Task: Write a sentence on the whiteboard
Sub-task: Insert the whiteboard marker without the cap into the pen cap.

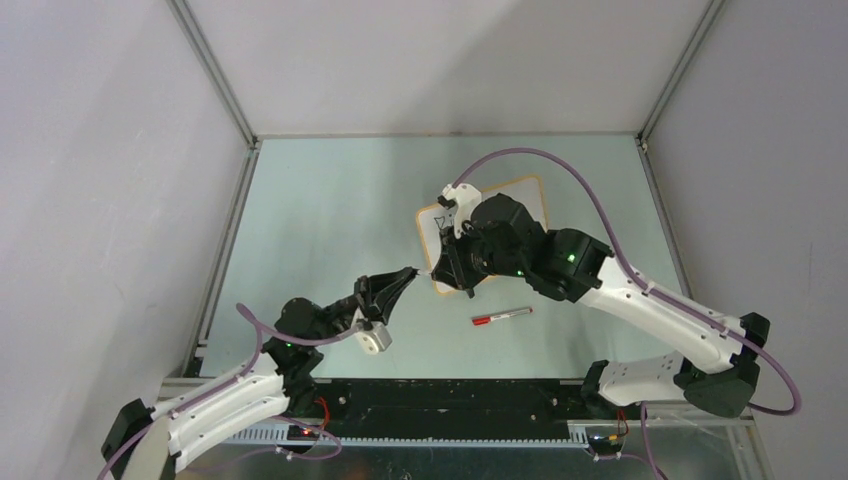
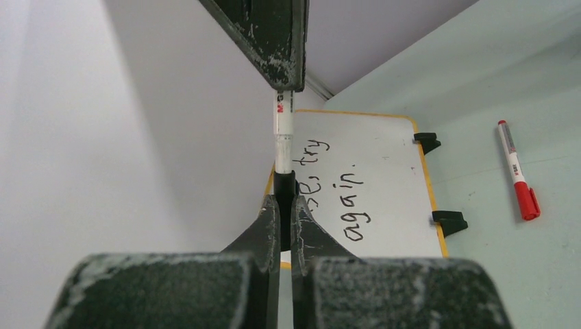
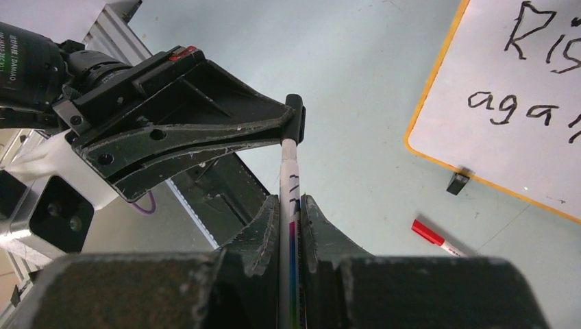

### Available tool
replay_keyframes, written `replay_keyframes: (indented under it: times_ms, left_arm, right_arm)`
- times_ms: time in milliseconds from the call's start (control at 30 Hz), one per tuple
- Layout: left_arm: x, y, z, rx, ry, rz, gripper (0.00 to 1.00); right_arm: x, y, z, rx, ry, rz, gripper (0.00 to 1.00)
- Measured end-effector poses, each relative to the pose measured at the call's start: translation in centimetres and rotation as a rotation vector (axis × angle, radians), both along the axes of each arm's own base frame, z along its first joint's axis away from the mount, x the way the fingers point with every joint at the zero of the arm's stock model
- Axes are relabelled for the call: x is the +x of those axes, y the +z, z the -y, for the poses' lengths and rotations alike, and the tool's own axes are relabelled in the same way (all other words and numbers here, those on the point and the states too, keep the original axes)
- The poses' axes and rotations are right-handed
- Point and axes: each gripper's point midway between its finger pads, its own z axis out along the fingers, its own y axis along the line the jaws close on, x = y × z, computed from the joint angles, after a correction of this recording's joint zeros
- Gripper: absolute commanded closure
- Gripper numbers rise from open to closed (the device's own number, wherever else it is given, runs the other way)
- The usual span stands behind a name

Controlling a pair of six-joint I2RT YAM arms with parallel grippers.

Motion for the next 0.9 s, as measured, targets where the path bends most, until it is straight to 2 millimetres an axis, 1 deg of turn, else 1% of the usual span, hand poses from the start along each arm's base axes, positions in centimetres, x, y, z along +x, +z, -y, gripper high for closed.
replay_keyframes:
  times_ms: [267, 400, 600, 667, 900]
  left_arm:
    - [-0.5, -0.5, 0.2, 0.036, -0.002, 0.020, 1.00]
    - [-0.5, -0.8, 0.3, 0.050, 0.002, 0.002, 1.00]
    - [0.5, -3.2, -0.2, 0.116, 0.063, -0.073, 1.00]
    - [0.8, -3.9, -0.5, 0.127, 0.082, -0.090, 1.00]
    - [1.2, -4.4, -0.9, 0.104, 0.112, -0.132, 1.00]
  right_arm:
    - [0.0, -1.1, -0.3, -0.029, 0.007, -0.021, 1.00]
    - [0.1, -2.1, -1.1, -0.079, -0.006, 0.012, 1.00]
    - [1.3, -4.7, -2.2, -0.174, -0.042, 0.048, 1.00]
    - [1.6, -5.3, -2.6, -0.187, -0.045, 0.054, 1.00]
    - [2.3, -5.9, -3.3, -0.170, -0.041, 0.045, 1.00]
